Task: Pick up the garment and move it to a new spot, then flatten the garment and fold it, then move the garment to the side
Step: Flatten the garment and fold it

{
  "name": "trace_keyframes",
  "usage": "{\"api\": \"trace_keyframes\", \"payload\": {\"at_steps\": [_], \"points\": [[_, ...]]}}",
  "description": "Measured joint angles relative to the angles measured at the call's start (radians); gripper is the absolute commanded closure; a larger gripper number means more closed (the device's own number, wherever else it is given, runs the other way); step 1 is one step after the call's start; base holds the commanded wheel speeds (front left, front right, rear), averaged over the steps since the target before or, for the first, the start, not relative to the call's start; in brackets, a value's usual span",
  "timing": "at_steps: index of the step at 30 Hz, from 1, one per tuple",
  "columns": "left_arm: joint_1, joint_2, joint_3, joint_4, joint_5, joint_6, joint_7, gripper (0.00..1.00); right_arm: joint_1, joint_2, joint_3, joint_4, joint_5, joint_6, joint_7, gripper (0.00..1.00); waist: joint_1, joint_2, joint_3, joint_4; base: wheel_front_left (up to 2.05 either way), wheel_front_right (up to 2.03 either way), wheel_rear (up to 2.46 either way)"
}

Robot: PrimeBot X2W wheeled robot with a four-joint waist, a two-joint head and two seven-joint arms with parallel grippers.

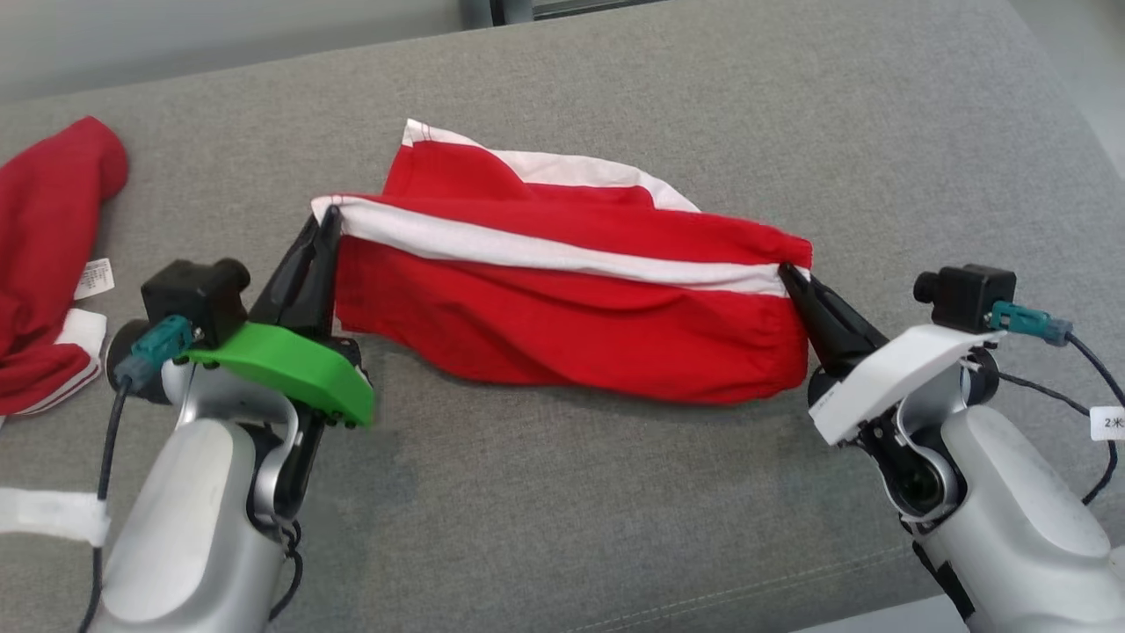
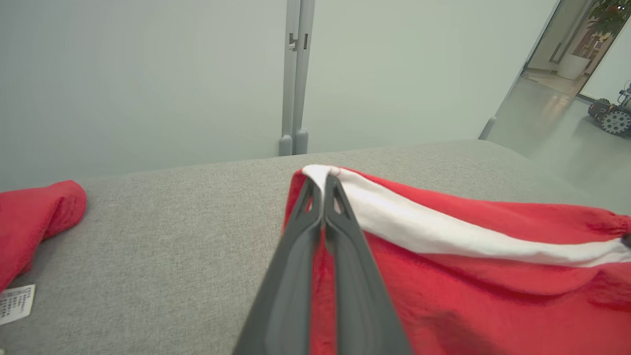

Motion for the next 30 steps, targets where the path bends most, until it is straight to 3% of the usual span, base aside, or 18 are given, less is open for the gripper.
{"api": "trace_keyframes", "payload": {"at_steps": [14,28,30], "points": [[-0.267,0.028,0.005,0.233,0.037,-0.003,0.055,1.00,-0.155,0.089,0.020,0.090,0.043,0.000,-0.004,1.00,0.0000,0.0000,0.148,-0.100,0.00,0.00,0.00],[-0.398,0.028,0.007,0.421,0.061,-0.017,0.009,1.00,-0.238,0.115,0.050,0.197,0.053,0.000,-0.072,1.00,0.0001,0.0000,0.228,-0.154,0.00,0.00,0.00],[-0.413,0.027,0.007,0.440,0.063,-0.018,0.000,1.00,-0.247,0.118,0.053,0.208,0.054,0.000,-0.083,0.89,0.0001,0.0000,0.231,-0.156,0.00,0.00,0.00]]}}
